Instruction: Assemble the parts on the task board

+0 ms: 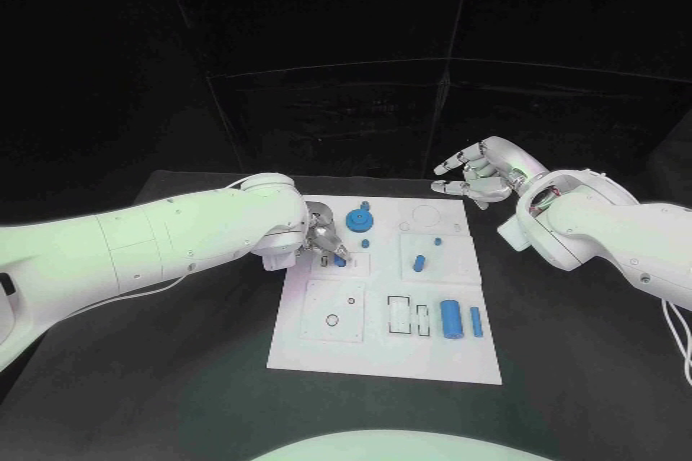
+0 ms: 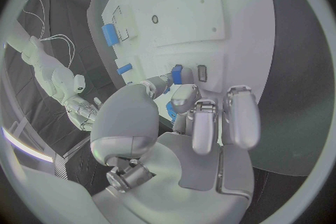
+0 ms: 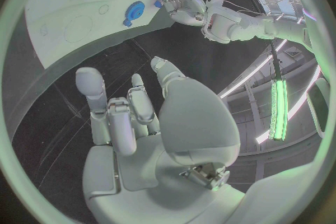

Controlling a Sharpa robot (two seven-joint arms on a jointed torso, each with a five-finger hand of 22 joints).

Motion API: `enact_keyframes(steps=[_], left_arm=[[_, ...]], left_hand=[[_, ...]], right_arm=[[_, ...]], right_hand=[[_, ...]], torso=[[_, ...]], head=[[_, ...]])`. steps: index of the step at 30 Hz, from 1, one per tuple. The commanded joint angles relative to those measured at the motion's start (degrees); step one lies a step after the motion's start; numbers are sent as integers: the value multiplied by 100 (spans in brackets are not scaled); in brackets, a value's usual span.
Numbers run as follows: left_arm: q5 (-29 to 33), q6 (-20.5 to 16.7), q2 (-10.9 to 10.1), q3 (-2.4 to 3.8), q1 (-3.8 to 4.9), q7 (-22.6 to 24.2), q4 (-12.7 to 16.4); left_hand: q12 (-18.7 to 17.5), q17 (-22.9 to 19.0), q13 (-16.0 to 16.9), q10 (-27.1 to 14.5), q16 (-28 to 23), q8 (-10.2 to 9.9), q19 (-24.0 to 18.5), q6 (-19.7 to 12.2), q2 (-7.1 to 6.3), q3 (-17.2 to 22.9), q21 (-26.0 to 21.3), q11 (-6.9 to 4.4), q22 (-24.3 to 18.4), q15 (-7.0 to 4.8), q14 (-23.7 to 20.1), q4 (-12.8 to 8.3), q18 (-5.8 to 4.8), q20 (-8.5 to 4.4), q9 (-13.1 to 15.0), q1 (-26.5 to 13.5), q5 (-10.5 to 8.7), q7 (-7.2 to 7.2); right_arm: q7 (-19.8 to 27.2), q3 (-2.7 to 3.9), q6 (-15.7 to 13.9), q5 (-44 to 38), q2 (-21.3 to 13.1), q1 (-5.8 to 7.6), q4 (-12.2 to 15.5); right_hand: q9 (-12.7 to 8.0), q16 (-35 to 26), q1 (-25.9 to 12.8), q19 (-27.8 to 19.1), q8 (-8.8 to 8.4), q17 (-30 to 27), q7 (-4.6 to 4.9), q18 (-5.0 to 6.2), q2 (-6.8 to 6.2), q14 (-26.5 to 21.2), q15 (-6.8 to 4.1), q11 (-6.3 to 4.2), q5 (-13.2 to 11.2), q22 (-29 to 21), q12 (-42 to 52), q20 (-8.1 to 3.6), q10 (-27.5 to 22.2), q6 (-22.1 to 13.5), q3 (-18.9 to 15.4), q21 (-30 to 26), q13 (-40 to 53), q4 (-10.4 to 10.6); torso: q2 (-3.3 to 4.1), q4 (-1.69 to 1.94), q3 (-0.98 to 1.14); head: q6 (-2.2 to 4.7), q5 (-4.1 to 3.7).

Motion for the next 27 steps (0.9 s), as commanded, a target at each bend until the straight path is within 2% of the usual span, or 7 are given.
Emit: enact_keyframes(steps=[1, 9, 13, 19, 24, 27], left_arm=[[10, 115, 26, -8, -3, -60, -22], [10, 88, 58, -8, 0, -48, -50], [9, 92, 64, -8, 0, -47, -58], [9, 99, 69, -8, 0, -48, -71], [7, 34, 77, -8, 0, -34, -94], [6, -5, 80, -7, 0, -23, -106]], left_hand=[[37, 1509, 29, 37, 18, 10, 39, 72, 24, 458, 28, 0, 17, -34, 586, -436, -73, -3, 3, -157, -18, -3], [124, 1509, 121, 65, 18, -21, 63, 169, 56, -64, 50, -15, 71, -46, 586, -81, -82, -13, -10, -572, -38, -25], [156, 1509, 161, 77, 18, -34, 71, 190, 89, -165, 59, -22, 89, -54, 586, -27, -85, -20, -14, -620, -32, -35], [190, 1509, 205, 89, 18, -47, 81, 224, 31, -377, 68, -32, 113, -64, 586, 6, -89, -28, -17, -678, -38, -46], [235, 1509, 263, 106, 18, -54, 88, 297, -88, -950, 71, -38, 133, -68, 586, 156, -93, -37, -15, -856, -68, -51], [263, 1509, 303, 118, 18, -74, 94, 316, -74, -1306, 76, -49, 150, -81, 586, 232, -95, -46, -19, -858, -65, -67]], right_arm=[[15, 4, 17, -11, -3, 11, 14], [17, 4, 17, -11, 9, 11, 9], [18, 4, 18, -11, 13, 11, 5], [18, 4, 25, -11, 17, 11, 0], [13, 4, 45, -11, 17, 11, -8], [14, 4, 48, -11, 17, 11, -11]], right_hand=[[-5, 33, -35, -37, 37, 1510, 10, 107, 26, 595, -13, -8, 4, -5, -19, 3, -16, 37, -5, -19, -6, 34], [-5, 33, -35, -37, 37, 1510, 10, 107, 26, 595, -13, -8, 4, -5, -19, 3, -16, 37, -5, -19, -6, 34], [-5, 33, -35, -37, 37, 1510, 10, 107, 26, 595, -13, -8, 4, -5, -19, 3, -16, 37, -5, -19, -6, 34], [-6, 33, -32, -42, 38, 1510, 10, 109, 24, 595, -13, -8, 9, -17, -24, 2, -21, 36, -6, -24, -14, 36], [-7, 33, -20, -52, 38, 1510, 10, 113, 16, 595, -14, -10, 13, -39, -30, 0, -28, 32, -8, -34, -21, 31], [-7, 33, -20, -52, 38, 1510, 10, 113, 16, 595, -14, -10, 13, -39, -30, 0, -28, 32, -8, -34, -21, 31]], torso=[[-2, 3, 0], [-1, 5, -2], [0, 7, -3], [0, 8, -3], [0, 10, -7], [1, 6, -5]], head=[[-1, -6], [0, -10], [-5, -16], [-9, -20], [-7, -21], [-15, -21]])
